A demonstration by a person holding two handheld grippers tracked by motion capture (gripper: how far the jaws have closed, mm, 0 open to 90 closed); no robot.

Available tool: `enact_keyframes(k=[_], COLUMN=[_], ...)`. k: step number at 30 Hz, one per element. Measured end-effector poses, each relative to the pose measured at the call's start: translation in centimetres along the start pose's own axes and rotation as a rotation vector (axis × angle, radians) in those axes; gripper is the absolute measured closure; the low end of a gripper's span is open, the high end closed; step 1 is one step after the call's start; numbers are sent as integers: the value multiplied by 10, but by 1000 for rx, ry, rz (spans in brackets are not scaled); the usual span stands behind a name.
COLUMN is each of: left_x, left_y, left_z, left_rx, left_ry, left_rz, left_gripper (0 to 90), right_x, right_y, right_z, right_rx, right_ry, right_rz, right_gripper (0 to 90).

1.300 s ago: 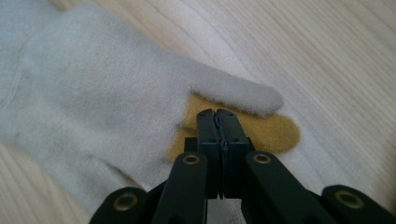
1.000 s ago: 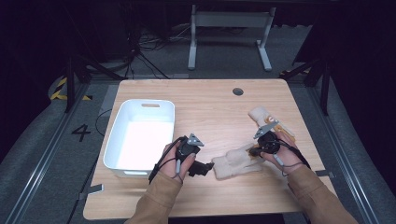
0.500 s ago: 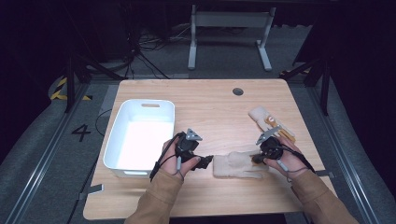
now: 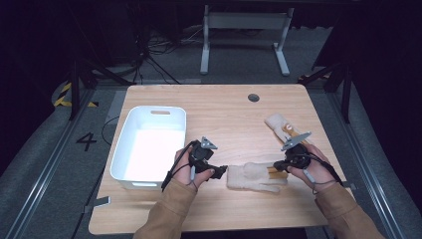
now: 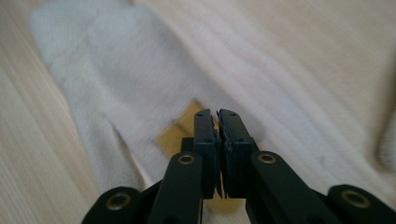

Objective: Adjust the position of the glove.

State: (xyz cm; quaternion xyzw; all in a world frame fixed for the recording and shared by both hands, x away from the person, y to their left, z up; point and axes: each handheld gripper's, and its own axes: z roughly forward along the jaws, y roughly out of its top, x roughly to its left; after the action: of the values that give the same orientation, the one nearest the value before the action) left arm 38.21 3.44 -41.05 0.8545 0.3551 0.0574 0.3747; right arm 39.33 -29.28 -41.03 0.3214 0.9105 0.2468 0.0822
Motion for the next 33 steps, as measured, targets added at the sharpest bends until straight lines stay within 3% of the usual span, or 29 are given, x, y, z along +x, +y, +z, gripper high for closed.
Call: enact_keyframes(k=[5, 9, 12, 21, 27, 33], left_x=[-2, -4, -5, -4, -5, -6], left_y=[3, 4, 5, 4, 3, 0], left_z=[4, 6, 7, 8, 9, 8], left_rx=[3, 5, 8, 6, 12, 17], left_ry=[-5, -13, -15, -17, -20, -13], left_rz=[13, 19, 22, 15, 19, 17], left_gripper=[230, 230, 229, 228, 227, 225], right_x=[-6, -11, -16, -37, -54, -78], right_y=[-5, -11, -14, -27, -28, -21], right_z=[-20, -32, -37, -44, -43, -29], right_rx=[-156, -228, -270, -353, -386, -397], right_ry=[-82, -120, -116, -114, -174, -239], right_rz=[47, 86, 120, 222, 271, 299], right_gripper=[852, 854, 851, 815, 751, 656])
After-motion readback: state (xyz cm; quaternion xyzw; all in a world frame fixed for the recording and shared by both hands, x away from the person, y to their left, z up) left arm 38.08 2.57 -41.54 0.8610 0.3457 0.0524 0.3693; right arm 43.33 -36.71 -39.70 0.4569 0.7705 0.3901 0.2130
